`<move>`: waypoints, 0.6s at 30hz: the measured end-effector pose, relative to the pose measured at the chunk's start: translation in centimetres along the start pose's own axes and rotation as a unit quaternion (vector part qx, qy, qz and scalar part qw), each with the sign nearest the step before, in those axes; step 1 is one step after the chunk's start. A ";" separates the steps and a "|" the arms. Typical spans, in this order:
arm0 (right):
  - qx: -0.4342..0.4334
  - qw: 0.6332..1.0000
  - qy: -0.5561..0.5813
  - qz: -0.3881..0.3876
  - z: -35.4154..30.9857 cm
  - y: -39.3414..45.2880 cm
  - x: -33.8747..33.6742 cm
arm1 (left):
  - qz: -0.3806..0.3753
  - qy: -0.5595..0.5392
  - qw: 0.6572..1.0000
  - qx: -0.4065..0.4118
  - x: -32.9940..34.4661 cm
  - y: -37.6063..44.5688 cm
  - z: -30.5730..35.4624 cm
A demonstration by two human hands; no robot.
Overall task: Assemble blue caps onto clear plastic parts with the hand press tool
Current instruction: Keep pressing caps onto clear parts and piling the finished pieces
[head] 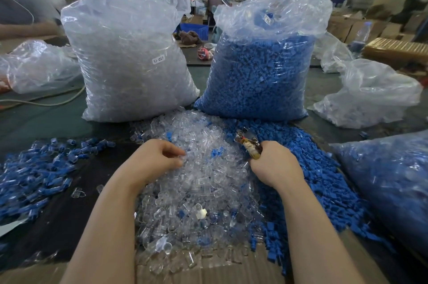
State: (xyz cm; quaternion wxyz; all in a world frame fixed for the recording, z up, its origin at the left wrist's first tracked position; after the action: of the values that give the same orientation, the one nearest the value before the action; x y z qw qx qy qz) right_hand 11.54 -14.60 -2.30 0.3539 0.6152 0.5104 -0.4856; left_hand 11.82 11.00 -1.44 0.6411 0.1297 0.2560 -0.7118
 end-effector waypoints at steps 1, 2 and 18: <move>-0.001 1.000 0.002 0.001 0.0 0.0 0.0 | 0.005 -0.008 1.000 0.004 0.0 0.0 0.2; 0.000 1.000 0.006 0.004 0.0 0.0 -0.1 | 0.011 -0.018 1.000 0.008 -0.1 -0.1 0.3; 0.016 0.993 0.095 0.066 0.2 0.1 -1.1 | 0.073 -0.079 0.993 0.050 -0.1 -0.6 1.7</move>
State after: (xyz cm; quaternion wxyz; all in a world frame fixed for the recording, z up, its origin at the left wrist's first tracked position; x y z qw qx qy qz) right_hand 11.59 -15.15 -1.32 0.3251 0.6964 0.4925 -0.4084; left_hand 11.52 10.21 0.17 0.7021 0.1230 0.1583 -0.6833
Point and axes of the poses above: each hand's wrist, its own y-axis towards the middle knuckle, its own x-axis out of the palm, z = x × y, the point moved 4 cm from there along y, towards the middle knuckle, and after that the axes turned 7 degrees about -y, right-handed, at the moved point
